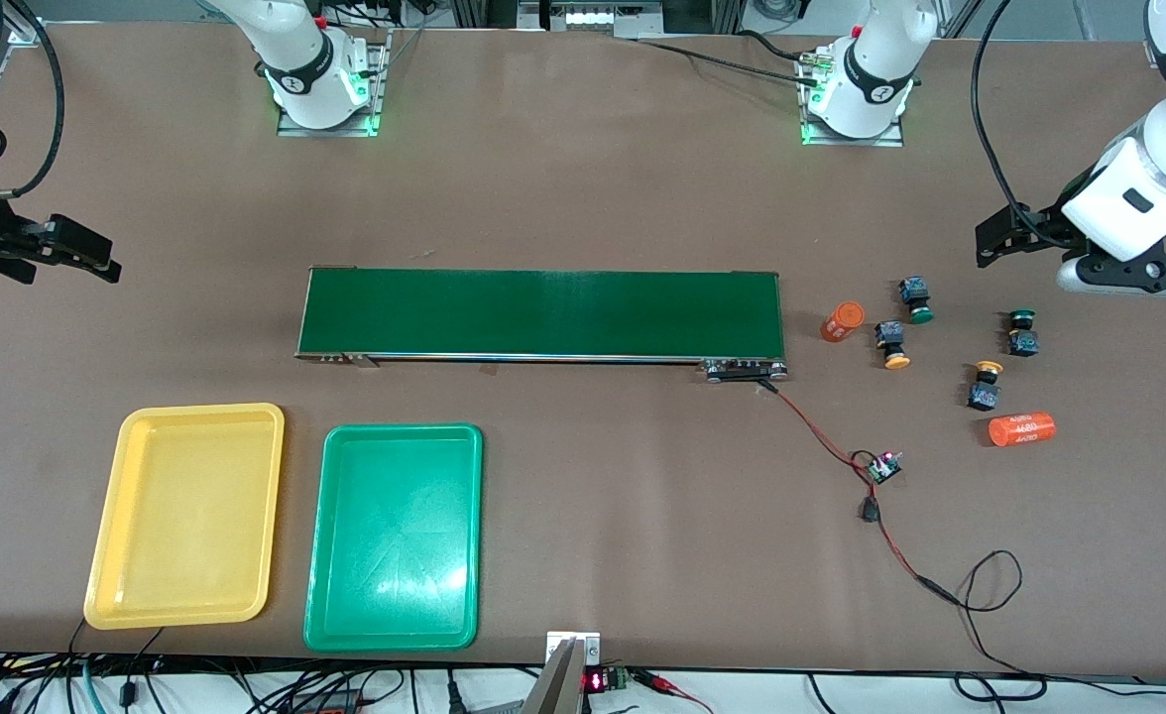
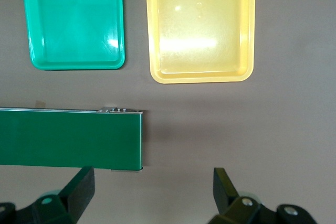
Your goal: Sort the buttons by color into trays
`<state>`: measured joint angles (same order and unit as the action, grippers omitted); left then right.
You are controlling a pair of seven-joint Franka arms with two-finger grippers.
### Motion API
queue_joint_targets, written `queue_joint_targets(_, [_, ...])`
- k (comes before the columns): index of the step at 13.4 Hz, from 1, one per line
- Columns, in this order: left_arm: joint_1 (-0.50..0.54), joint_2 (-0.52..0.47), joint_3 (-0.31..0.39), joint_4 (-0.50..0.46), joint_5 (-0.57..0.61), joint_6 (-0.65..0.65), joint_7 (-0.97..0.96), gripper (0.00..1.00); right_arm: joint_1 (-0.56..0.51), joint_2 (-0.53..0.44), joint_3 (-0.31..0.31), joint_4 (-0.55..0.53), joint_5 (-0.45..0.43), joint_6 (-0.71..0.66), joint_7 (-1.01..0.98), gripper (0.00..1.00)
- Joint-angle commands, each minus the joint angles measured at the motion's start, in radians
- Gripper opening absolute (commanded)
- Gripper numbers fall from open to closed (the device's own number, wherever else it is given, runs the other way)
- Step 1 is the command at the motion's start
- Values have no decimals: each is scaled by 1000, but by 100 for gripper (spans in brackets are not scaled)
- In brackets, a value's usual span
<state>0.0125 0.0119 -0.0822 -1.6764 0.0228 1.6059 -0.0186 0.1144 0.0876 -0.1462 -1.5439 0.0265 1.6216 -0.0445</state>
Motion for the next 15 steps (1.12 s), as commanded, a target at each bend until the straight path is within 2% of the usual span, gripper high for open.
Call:
queue_joint_targets(1, [3,11,-1,24,5,-38,-1,100,-1,1,2,4,-8,-3,1,100])
queue_joint_targets(5, [6,95,-1,73,6,-50,6,100,-1,4,2,4,-8,1,2,100])
queue_joint_targets(12, [15,114,10,89,9,-72,20,100,-4,11,4,7,-8,1,2,100])
queue_joint_targets(15, [40,134,10,90,23,-48,184,100,1,12,4,8,-7,6,2,100])
